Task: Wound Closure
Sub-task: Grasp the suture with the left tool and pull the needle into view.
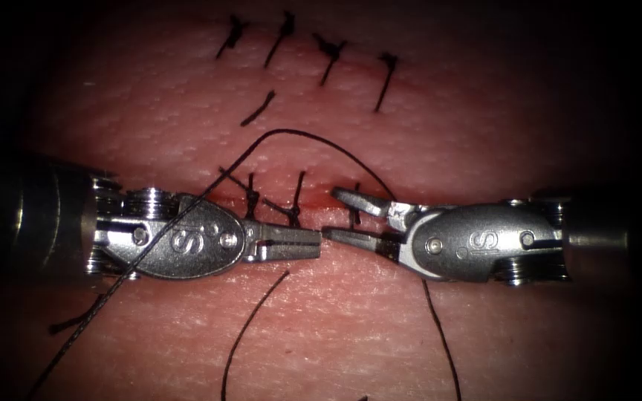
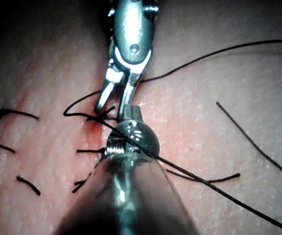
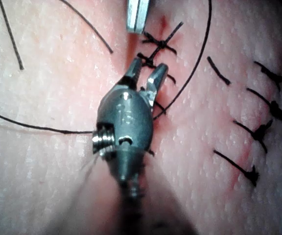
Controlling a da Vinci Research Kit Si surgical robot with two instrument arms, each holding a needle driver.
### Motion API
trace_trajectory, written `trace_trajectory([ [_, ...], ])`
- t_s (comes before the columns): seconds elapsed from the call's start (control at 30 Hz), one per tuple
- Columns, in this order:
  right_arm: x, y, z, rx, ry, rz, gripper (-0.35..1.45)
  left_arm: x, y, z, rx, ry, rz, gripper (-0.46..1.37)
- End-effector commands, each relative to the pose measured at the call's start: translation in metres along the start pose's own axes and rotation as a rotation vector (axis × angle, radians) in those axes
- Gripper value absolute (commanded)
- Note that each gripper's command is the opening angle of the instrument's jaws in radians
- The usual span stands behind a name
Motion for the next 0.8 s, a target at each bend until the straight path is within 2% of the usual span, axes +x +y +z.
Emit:
trace_trajectory([
  [0.03,0.0001,0.0,-0.0001,-0.002,0.0,0.0,0.05,0.0,0.0,0.0,-0.006,0.0,0.0,-0.35],
  [0.4,0.0006,-0.0002,-0.0005,0.003,0.006,0.002,0.1,-0.0001,0.0,-0.0005,-0.012,0.001,-0.005,-0.35],
  [0.63,0.0018,-0.0002,-0.0017,0.014,0.01,0.01,0.13,-0.0004,-0.0003,-0.0018,-0.001,-0.004,-0.006,-0.35],
  [0.7,0.002,-0.0002,-0.002,0.017,0.011,0.011,0.11,-0.0006,-0.0004,-0.0021,-0.004,-0.003,-0.016,-0.13],
  [0.77,0.0021,-0.0001,-0.0023,0.019,0.012,0.012,0.09,-0.001,-0.0005,-0.0028,-0.005,-0.003,-0.029,0.21],
  [0.8,0.0021,-0.0001,-0.0024,0.02,0.012,0.012,0.09,-0.0011,-0.0006,-0.0029,-0.004,-0.003,-0.034,0.27],
])
